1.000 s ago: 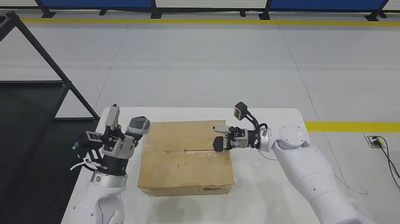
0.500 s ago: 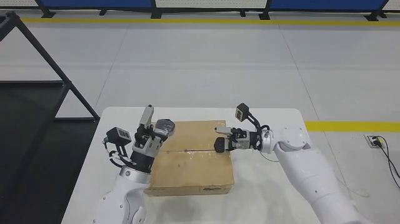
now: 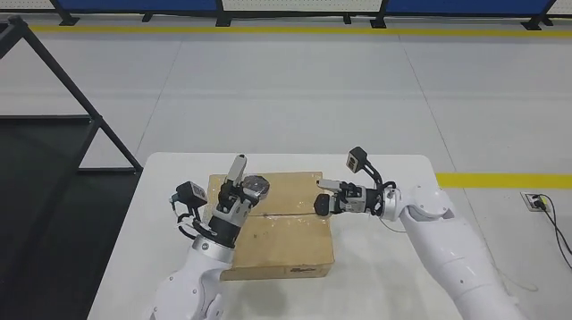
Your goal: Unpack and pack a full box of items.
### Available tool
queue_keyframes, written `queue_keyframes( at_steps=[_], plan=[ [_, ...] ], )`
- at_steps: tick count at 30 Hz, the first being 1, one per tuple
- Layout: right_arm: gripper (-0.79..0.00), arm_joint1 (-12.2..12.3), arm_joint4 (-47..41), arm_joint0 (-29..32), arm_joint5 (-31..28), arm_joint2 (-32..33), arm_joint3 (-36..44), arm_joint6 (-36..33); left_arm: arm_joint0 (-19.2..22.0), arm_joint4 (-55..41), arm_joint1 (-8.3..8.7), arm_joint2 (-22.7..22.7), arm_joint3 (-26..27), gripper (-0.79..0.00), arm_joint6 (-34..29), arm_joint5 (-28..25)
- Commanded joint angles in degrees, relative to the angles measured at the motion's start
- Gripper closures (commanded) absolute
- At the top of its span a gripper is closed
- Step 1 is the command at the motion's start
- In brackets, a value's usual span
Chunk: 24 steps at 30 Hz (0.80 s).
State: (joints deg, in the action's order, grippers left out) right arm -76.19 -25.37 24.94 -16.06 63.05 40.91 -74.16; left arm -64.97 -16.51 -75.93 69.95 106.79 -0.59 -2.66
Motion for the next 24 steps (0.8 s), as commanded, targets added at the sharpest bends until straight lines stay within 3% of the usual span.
queue_keyframes(
  at_steps=[1, 24],
  plan=[
    [-0.785, 0.2, 0.1, 0.4, 0.2, 0.3, 0.6, 0.1, 0.3, 0.6, -0.14, -0.7, -0.3, -0.785, -0.2, 0.1],
    [-0.785, 3.2, -1.3, 7.2, -1.8, 6.5, 10.1, 2.8, 4.1, 2.9, -2.19, -6.4, -6.8, -0.785, 0.0, 1.1]
  ],
)
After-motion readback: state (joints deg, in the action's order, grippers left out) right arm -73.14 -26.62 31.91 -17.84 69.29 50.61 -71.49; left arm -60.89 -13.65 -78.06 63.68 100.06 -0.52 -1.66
